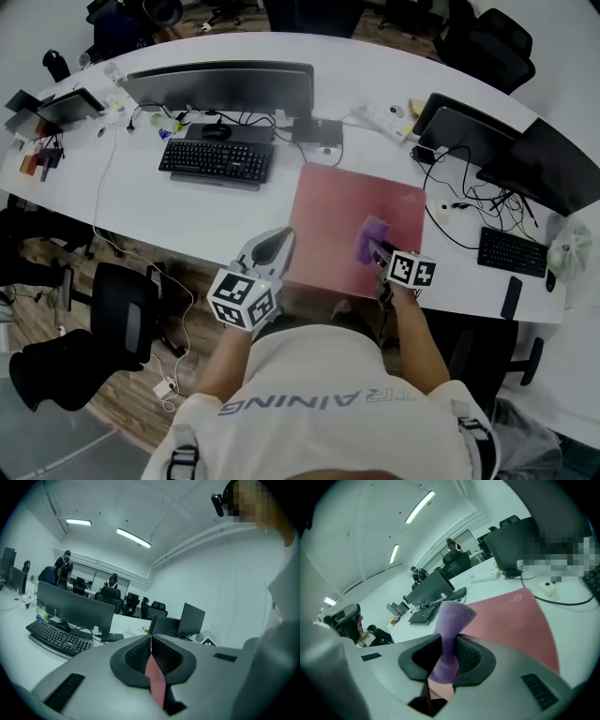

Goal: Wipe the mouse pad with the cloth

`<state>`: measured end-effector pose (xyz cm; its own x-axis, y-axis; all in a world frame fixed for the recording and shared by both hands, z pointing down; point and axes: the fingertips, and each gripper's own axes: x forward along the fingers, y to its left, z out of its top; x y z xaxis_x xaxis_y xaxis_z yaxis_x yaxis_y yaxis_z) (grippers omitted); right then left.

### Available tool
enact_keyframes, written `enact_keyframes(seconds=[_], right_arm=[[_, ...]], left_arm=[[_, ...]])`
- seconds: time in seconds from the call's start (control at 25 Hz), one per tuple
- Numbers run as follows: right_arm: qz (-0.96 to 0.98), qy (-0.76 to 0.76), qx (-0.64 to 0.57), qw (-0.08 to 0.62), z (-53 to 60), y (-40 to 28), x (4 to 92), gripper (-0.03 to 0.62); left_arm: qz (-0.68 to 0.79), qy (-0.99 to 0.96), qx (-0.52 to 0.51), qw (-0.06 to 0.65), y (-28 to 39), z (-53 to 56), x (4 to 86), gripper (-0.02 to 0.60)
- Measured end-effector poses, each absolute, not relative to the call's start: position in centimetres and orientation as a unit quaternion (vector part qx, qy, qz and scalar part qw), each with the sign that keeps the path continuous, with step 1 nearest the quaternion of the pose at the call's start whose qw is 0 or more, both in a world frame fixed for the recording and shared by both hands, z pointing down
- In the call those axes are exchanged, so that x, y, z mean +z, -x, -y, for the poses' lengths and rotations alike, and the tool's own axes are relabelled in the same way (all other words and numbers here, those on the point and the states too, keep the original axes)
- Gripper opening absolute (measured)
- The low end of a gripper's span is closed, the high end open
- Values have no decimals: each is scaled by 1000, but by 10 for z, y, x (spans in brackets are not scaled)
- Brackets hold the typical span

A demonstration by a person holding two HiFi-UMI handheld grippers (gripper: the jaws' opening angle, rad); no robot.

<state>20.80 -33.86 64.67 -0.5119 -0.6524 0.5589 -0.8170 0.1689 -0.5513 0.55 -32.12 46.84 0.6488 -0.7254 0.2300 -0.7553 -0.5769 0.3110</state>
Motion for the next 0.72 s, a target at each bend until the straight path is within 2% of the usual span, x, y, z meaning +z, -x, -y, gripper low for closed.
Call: enact_keyframes(seconds=[0.4,0.56,0.72], right_arm=[[792,-397,441,143,322,-17,674,100],[791,-382,441,185,312,31,703,100],[777,-385,441,232,311,48,735,100]], left_arm=[[428,-879,52,205,111,304,483,32],[432,-875,57,211,146,295,490,32],[434,-872,54,220,168,289,496,32]])
